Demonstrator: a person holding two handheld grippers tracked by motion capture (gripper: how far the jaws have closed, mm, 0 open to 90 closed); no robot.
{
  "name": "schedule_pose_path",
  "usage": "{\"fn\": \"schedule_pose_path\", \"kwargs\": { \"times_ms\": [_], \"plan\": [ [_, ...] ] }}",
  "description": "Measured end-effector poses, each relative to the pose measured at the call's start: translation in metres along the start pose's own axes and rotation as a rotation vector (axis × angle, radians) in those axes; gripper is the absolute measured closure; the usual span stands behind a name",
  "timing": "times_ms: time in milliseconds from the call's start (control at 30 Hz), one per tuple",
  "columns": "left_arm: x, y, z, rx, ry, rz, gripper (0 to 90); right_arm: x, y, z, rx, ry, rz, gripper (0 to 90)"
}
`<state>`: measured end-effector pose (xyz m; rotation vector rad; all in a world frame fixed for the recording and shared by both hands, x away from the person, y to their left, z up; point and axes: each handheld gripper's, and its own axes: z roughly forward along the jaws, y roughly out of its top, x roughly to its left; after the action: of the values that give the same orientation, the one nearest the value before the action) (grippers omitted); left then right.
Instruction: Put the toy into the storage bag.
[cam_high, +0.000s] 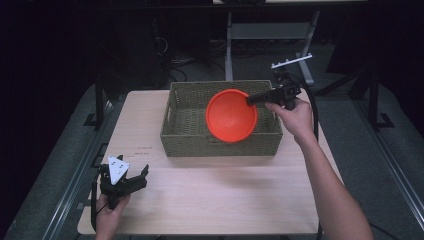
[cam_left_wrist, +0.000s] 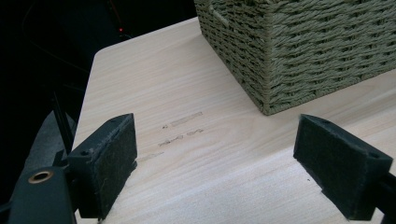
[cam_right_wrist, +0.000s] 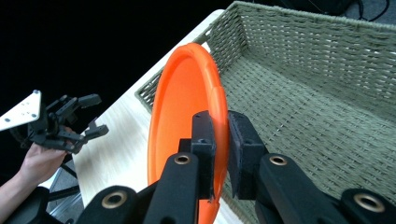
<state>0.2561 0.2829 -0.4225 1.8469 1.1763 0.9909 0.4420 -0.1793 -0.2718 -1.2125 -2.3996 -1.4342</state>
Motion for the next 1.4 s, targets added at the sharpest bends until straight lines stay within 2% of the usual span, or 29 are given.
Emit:
{"fn": "schedule_pose_path", "kwargs": {
  "times_ms": [567,800,867,1100,1233,1400],
  "plan": [
    [0.001,0.0,0.001,0.006,-0.001,0.001,12.9,-0.02,0.016,0.013,-0.018,-0.042,0.046,81.5],
    [0.001,0.0,0.001,0.0,-0.002,0.0,12.9,-0.031,0.017,0.015,-0.046,-0.055,0.076,81.5],
    [0.001,0.0,0.001,0.003,-0.002,0.001,12.9,-0.037,0.016,0.016,-0.048,-0.074,0.092,81.5],
    [0.001,0.0,0.002,0.002,0.0,-0.003,12.9,-0.049,0.015,0.019,-0.065,-0.097,0.116,81.4],
    [0.002,0.0,0.001,0.004,0.0,-0.005,12.9,-0.054,0.014,0.021,-0.069,-0.115,0.138,81.4],
    [0.003,-0.001,0.001,0.0,0.004,-0.011,12.9,-0.058,0.013,0.024,-0.062,-0.133,0.143,81.3]
  ]
}}
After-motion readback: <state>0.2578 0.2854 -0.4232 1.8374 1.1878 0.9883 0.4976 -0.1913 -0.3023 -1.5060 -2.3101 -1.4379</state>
